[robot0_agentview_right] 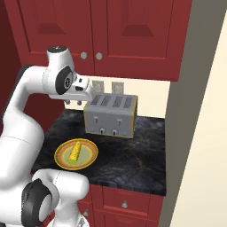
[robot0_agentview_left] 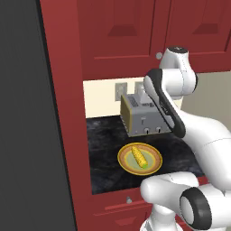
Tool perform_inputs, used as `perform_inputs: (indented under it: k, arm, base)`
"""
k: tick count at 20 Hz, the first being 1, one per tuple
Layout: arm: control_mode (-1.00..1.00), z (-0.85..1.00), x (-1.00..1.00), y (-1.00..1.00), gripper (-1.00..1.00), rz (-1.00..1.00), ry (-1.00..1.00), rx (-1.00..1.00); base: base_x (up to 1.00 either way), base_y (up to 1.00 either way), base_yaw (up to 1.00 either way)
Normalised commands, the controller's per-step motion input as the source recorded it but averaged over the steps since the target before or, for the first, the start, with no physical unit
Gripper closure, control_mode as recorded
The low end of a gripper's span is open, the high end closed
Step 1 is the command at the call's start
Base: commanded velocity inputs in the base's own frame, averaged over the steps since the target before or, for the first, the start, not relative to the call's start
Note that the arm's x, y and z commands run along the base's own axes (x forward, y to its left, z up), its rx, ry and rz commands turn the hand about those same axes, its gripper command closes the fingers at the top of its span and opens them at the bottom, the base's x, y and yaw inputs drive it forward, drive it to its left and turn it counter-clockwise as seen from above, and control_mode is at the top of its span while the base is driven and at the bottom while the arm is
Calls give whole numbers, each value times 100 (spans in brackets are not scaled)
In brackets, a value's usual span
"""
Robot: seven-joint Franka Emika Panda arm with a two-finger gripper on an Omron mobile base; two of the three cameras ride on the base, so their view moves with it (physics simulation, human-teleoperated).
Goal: Place the corn on the bottom rack of the oven.
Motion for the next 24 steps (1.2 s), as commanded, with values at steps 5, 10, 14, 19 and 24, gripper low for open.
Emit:
perform_inputs:
  k: [5,10,14,19,24]
  arm:
    - [-100,-32,0,38,-100,0,11,0]
    - [-100,-69,0,42,-100,0,15,6]
    - [-100,-87,0,2,-100,0,19,0]
    - [-100,-81,-1,0,-100,1,2,-10]
    - [-100,-90,0,-1,-100,0,0,-3]
  base:
    - [0,0,0]
    - [0,0,0]
    - [0,0,0]
    - [0,0,0]
    - [0,0,0]
